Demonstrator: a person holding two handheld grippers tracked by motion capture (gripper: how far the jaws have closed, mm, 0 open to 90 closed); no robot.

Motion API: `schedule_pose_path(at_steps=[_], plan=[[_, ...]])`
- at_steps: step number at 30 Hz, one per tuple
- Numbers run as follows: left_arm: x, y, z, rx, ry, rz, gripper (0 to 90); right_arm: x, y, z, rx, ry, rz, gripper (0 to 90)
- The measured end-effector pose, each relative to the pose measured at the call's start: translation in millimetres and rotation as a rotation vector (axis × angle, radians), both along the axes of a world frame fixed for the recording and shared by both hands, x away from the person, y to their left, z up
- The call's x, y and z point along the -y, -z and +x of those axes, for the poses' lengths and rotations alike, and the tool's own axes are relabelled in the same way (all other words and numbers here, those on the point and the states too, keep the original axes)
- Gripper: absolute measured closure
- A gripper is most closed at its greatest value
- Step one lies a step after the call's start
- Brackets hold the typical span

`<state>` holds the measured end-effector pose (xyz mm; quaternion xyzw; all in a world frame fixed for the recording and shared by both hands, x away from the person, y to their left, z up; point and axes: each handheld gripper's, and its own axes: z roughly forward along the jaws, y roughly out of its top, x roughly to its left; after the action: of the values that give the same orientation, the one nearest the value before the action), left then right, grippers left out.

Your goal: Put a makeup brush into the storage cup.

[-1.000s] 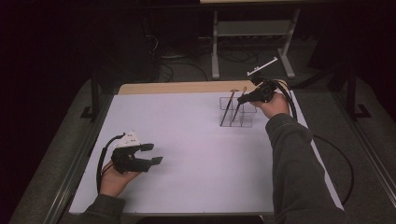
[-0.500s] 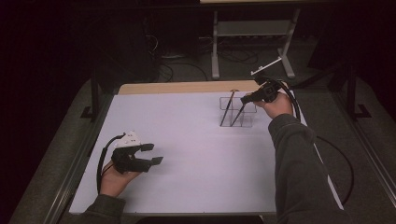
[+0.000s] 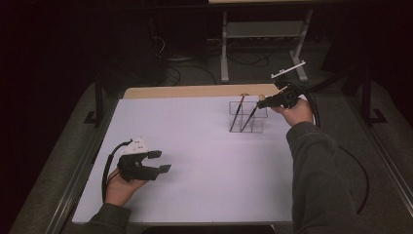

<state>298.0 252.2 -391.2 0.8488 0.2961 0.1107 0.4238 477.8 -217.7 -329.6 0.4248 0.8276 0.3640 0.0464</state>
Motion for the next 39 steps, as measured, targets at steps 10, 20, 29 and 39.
schedule_pose_path(at_steps=[10,20,29,39], plan=[[-3.1,-1.1,1.1,0.004,-0.003,0.001,34.5,2.1,-0.9,-9.1,0.024,0.0,0.032,56.7],[-3.8,-1.5,-0.4,0.009,-0.011,0.007,34.2,3.9,3.3,-20.8,0.041,0.001,0.054,52.8],[-3.4,-1.1,-0.9,0.005,-0.017,0.003,33.8,9.6,7.1,-30.9,0.059,-0.005,0.06,49.6],[-3.9,-0.6,-0.3,0.004,-0.015,0.016,33.0,18.0,11.8,-42.2,0.056,0.016,0.082,45.3]])
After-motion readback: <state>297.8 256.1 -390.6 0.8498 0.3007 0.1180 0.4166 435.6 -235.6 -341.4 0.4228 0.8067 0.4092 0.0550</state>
